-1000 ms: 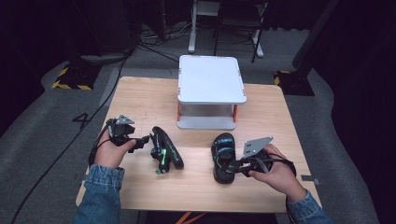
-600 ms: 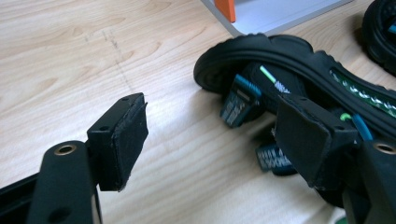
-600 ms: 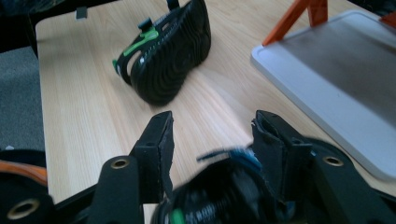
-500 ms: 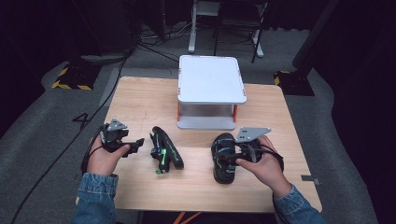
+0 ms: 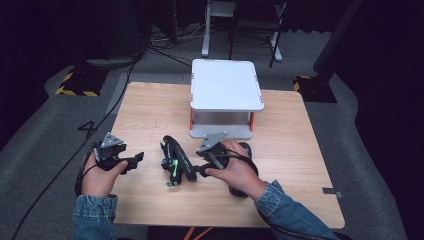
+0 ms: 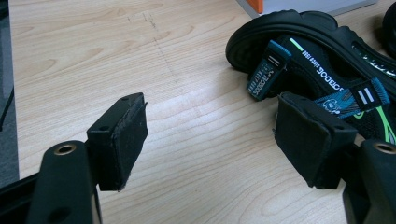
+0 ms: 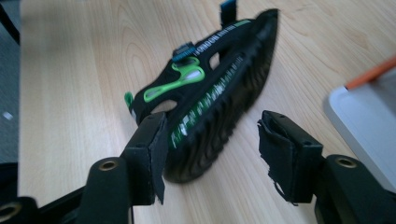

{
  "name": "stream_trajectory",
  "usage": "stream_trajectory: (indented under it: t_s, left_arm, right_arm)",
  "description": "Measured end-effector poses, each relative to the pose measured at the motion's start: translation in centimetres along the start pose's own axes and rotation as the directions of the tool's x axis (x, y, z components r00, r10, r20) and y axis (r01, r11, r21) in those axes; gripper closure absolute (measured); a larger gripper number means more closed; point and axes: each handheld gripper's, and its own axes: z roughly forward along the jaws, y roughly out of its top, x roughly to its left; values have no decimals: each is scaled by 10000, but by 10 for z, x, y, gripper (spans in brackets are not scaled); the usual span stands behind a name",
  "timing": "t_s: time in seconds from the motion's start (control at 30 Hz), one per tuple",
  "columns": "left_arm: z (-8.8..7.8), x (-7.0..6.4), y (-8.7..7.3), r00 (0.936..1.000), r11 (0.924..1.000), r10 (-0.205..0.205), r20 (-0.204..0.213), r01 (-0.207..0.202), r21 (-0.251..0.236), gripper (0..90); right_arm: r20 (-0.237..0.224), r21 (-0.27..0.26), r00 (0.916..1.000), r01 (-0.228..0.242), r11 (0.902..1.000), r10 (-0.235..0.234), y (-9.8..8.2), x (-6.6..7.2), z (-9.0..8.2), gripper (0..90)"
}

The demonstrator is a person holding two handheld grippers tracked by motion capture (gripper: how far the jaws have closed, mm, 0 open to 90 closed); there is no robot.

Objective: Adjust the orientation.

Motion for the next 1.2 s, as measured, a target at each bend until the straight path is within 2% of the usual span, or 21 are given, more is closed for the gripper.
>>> stream_trajectory:
  t_s: [0.1, 0.23, 0.27, 0.3, 0.37, 0.53, 0.63, 0.77, 0.87, 0.93, 0.97, 1.03, 1.1, 1.13, 1.2]
  left_arm:
    - [0, 0, 1, 10000, 10000, 28, 73, -28, -17, 263]
    - [2, 0, 2, 9999, 9999, 104, 93, -104, -15, 263]
    - [3, 0, 2, 9999, 10000, 66, 156, -66, -16, 263]
    - [3, 0, 3, 9999, 10000, 67, 141, -67, -37, 263]
    - [4, 1, 3, 9998, 9999, 110, 186, -109, -41, 263]
    - [5, 2, 5, 9997, 9999, 145, 215, -144, -60, 263]
    - [8, -1, 6, 9996, 9999, 145, 248, -145, -41, 263]
    - [10, -2, 7, 9993, 9998, 176, 327, -175, -21, 263]
    - [11, -2, 8, 9993, 9998, 178, 343, -178, 19, 263]
    - [12, -1, 8, 9993, 9999, 156, 334, -157, 18, 263]
    - [12, -1, 8, 9993, 9998, 176, 323, -176, 16, 263]
    - [12, -2, 8, 9992, 9998, 194, 337, -194, 0, 263]
    - [12, -2, 8, 9992, 9999, 165, 361, -165, 4, 263]
    - [11, -2, 8, 9990, 9998, 201, 400, -202, 19, 263]
    - [11, -2, 8, 9992, 9998, 201, 355, -200, -21, 263]
  right_arm:
    - [44, 156, 9998, 195, 9997, -196, 14, 7, 22, 435]
    - [89, 226, 9996, 268, 9994, -270, 19, 11, 34, 443]
    - [237, 341, 9989, 384, 9987, -393, 20, 11, 37, 463]
    - [564, 660, 9959, 676, 9955, -714, 20, 10, 40, 479]
    - [530, 496, 9981, 288, 9984, -314, 16, 6, 40, 482]
    - [838, 1014, 9958, 286, 9944, -372, 9, -3, 34, 540]
    - [786, 956, 9966, -336, 9948, 261, 3, -11, 28, 574]
    - [992, 1015, 9911, -990, 9899, 889, -4, -24, 20, 590]
    - [1203, 1066, 9919, -537, 9928, 408, -6, -26, 17, 543]
    - [1076, 800, 9941, -200, 9966, 113, -5, -20, 15, 494]
    - [1076, 800, 9941, -200, 9966, 113, -5, -20, 15, 494]
    - [1084, 592, 9938, 183, 9981, -247, 0, -12, 12, 493]
    - [890, 288, 9954, 339, 9990, -363, 5, -5, 12, 494]
    - [775, 255, 9956, 510, 9984, -529, 7, -2, 14, 502]
    - [593, 472, 9968, 513, 9976, -541, 9, 3, 21, 534]
